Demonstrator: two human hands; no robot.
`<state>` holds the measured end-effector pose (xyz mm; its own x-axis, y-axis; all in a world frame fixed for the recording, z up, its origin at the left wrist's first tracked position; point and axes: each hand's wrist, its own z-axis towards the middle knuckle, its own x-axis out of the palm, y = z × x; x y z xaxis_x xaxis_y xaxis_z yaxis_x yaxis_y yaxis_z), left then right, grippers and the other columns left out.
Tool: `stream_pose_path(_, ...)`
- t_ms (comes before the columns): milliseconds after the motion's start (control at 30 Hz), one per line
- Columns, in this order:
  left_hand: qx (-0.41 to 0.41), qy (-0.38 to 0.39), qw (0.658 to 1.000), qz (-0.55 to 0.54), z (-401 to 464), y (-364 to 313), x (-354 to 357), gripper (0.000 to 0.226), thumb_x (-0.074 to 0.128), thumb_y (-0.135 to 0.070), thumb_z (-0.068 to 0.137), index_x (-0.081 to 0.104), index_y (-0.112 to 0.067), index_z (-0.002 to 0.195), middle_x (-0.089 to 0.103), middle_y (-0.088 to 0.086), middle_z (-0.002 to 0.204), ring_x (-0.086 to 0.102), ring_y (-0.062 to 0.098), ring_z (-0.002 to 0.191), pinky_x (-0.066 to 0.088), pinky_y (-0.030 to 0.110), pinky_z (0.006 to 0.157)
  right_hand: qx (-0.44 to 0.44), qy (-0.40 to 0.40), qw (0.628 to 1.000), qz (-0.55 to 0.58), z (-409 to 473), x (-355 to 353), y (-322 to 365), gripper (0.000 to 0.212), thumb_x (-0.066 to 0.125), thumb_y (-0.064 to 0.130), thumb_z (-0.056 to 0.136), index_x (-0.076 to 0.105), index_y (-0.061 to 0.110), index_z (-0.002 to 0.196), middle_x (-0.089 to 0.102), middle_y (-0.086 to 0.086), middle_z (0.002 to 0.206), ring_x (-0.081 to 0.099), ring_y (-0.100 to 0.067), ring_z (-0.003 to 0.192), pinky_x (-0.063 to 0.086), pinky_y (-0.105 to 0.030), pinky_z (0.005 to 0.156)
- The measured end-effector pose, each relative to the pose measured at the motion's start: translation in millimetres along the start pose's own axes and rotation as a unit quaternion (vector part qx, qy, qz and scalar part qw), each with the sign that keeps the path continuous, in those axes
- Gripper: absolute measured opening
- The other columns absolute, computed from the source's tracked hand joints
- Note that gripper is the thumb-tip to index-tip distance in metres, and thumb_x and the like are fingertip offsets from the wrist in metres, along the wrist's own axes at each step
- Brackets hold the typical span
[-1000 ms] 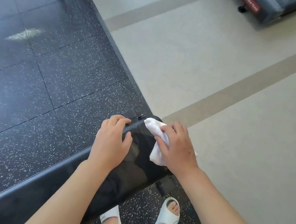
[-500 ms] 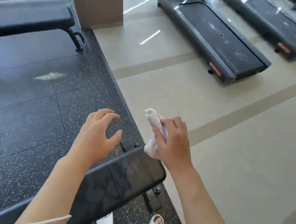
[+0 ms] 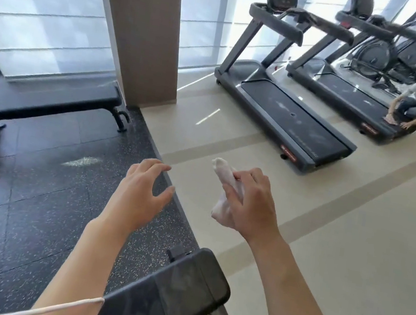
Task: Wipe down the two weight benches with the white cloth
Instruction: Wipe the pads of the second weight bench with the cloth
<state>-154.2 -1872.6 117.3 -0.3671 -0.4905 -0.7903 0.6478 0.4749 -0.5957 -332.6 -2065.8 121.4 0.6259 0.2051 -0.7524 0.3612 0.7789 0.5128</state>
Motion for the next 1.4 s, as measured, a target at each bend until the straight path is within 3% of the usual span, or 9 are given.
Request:
stream_pose_path(267, -0.006, -0.055, 0.998, 0.001, -12.4, -53.6, 15.0, 0.048, 0.066, -0.041, 0.1, 0.057, -0.025, 0.145, 0.048, -0.009, 0.151, 0.037, 0.016, 0.141, 0.034, 0.037, 0.115, -0.041, 0.028, 0.999, 0.001, 7.2, -44.5, -34.7, 0.022, 0.062, 0.035, 0.101, 0.065, 0.017, 0.113, 0.058, -0.002, 0.107, 0.051, -0.02, 0.097, 0.05, -0.031, 0.089)
stream_pose_path(667, -0.097, -0.145, 0.984, 0.038, -97.9, -118.3, 43.7, 0.041, 0.067, -0.04, 0.1, 0.06, -0.029, 0.139, 0.05, -0.013, 0.146, 0.041, 0.012, 0.137, 0.032, 0.031, 0.112, -0.11, 0.102, 0.986, 0.074, 3.0, -76.9, -79.8, 0.022, 0.065, 0.033, 0.1, 0.066, 0.015, 0.114, 0.056, -0.001, 0.108, 0.052, -0.021, 0.1, 0.053, -0.037, 0.089)
stream_pose_path(1000, -0.17, -0.215, 0.959, 0.069, -188.3, -133.9, -3.4, 0.036, 0.071, -0.03, 0.098, 0.065, -0.024, 0.134, 0.053, -0.011, 0.139, 0.045, 0.013, 0.133, 0.033, 0.028, 0.109, -0.182, 0.123, 0.963, 0.158, -29.0, -64.8, -11.9, 0.017, 0.066, 0.033, 0.099, 0.065, 0.019, 0.11, 0.043, 0.013, 0.1, 0.044, -0.014, 0.097, 0.041, -0.031, 0.083)
stream_pose_path(1400, -0.198, -0.259, 0.942, 0.081, -337.2, -78.5, -84.9, 0.035, 0.073, -0.025, 0.096, 0.067, -0.02, 0.131, 0.057, -0.007, 0.137, 0.048, 0.017, 0.131, 0.033, 0.028, 0.111, -0.234, 0.152, 0.944, 0.178, -118.6, -40.3, 132.8, 0.017, 0.066, 0.033, 0.1, 0.066, 0.019, 0.109, 0.052, 0.004, 0.103, 0.048, -0.021, 0.099, 0.046, -0.038, 0.088)
